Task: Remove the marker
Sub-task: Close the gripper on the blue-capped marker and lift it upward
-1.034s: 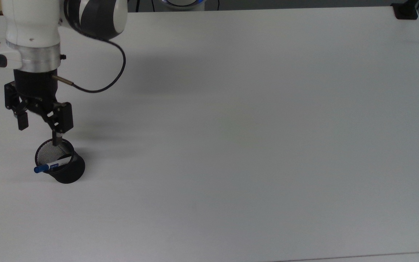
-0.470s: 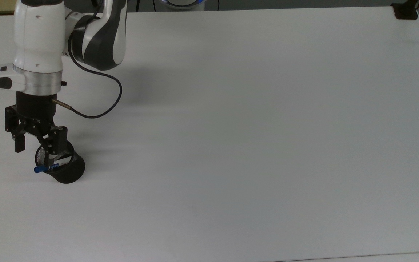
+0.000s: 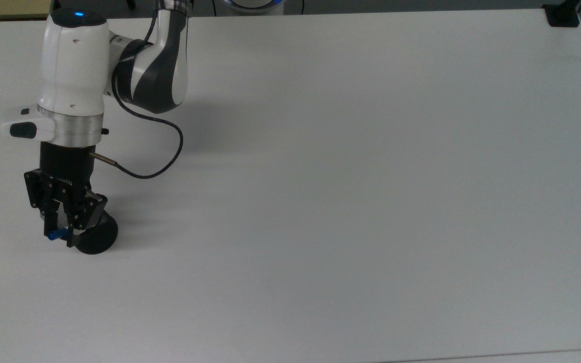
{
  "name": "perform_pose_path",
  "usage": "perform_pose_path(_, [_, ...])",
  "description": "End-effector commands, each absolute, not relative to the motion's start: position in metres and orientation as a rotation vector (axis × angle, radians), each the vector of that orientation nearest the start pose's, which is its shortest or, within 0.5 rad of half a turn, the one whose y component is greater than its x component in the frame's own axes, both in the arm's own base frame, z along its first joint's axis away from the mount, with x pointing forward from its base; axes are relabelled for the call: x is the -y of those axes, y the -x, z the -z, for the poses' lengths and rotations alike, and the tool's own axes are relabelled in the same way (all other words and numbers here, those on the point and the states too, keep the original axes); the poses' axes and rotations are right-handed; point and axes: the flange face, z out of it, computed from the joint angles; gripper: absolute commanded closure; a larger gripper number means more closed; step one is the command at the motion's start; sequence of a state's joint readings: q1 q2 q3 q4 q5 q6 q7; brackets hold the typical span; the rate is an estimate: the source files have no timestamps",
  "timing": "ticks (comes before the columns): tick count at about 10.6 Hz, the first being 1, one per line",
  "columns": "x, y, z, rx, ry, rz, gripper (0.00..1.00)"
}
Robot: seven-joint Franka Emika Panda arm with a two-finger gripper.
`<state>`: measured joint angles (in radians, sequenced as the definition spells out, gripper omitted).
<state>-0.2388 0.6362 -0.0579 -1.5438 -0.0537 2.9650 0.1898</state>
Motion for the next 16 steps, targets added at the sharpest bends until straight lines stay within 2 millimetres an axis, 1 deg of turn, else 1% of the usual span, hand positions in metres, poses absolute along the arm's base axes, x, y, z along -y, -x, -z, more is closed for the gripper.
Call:
perform_pose_path(1, [0.200, -0.732, -0.365, -0.619, 2.899, 1.292, 0.76])
perform_pose_path(2, [0.201, -0.731, -0.364, -0.620, 2.900, 1.292, 0.85])
perform_pose_path(3, [0.200, -0.732, -0.364, -0.618, 2.899, 1.292, 0.87])
perform_pose_path(5, [0.204, -0.730, -0.371, -0.630, 2.892, 1.303, 0.88])
perform_pose_path(8, [0.205, -0.728, -0.402, -0.616, 2.874, 1.364, 0.88])
perform_pose_path(9, [0.205, -0.726, -0.414, -0.550, 2.900, 1.395, 0.88])
perform_pose_path(10, [0.202, -0.727, -0.413, -0.388, 2.982, 1.404, 0.88])
perform_pose_path(11, [0.206, -0.726, -0.411, -0.306, 3.025, 1.402, 0.89])
perform_pose_path(12, [0.208, -0.725, -0.414, -0.261, 3.047, 1.406, 0.91])
perform_pose_path(14, [0.208, -0.721, -0.431, -0.101, 3.103, 1.416, 0.93])
perform_pose_path(15, [0.208, -0.719, -0.434, -0.022, 3.140, 1.385, 0.93])
perform_pose_path(16, [0.208, -0.717, -0.442, 0.079, 3.189, 1.325, 0.93])
